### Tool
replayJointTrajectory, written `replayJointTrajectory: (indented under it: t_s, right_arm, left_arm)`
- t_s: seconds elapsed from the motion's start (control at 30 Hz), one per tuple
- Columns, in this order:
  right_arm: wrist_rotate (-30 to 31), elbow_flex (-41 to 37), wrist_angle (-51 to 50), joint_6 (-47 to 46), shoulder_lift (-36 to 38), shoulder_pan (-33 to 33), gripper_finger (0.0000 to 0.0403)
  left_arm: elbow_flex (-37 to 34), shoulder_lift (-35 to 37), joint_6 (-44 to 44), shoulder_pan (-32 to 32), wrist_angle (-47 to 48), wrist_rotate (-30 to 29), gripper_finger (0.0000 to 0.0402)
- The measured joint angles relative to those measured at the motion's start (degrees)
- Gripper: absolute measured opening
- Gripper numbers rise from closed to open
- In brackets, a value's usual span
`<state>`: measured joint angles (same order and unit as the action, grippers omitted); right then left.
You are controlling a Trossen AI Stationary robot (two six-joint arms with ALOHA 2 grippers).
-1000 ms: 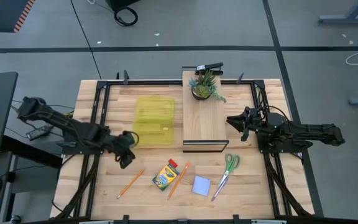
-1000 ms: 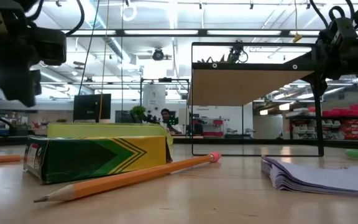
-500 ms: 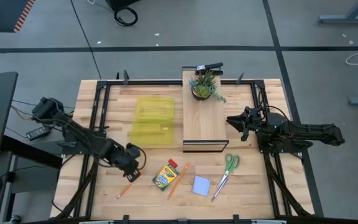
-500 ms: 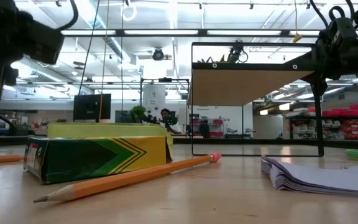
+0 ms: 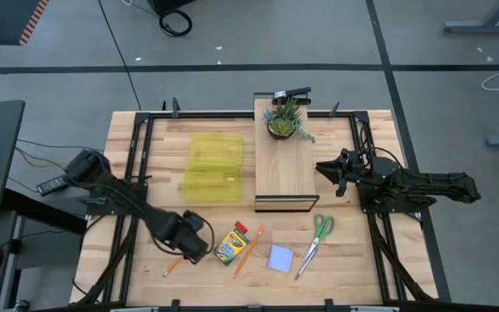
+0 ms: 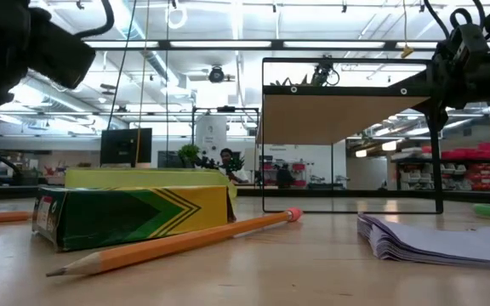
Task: Pack school essentials
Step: Put the left pencil into the supply box
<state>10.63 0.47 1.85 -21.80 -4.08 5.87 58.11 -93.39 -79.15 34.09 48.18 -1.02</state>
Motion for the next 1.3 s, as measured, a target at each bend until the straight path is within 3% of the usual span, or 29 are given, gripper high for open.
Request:
replayJointTrajectory:
  t_s: [0.2,0.4,0.73,1.3]
  right_arm:
    - [0.00,0.00,0.02,0.00,-0.02,0.00,0.0093]
    - [0.00,0.00,0.00,0.00,-0.01,0.01,0.0093]
    - [0.01,0.00,0.01,0.00,-0.01,0.01,0.0093]
    - [0.00,0.00,0.00,0.00,0.00,0.00,0.0093]
  left_arm:
    - [0.06,-1.85,0.12,0.00,-0.36,0.82,0.0176]
    - [-0.85,-1.94,0.62,0.07,-1.34,0.27,0.0198]
    - [-5.96,-1.94,0.18,0.91,-10.32,-0.83,0.0162]
    - [-5.78,-4.71,0.29,1.57,-10.82,-3.47,0.0096]
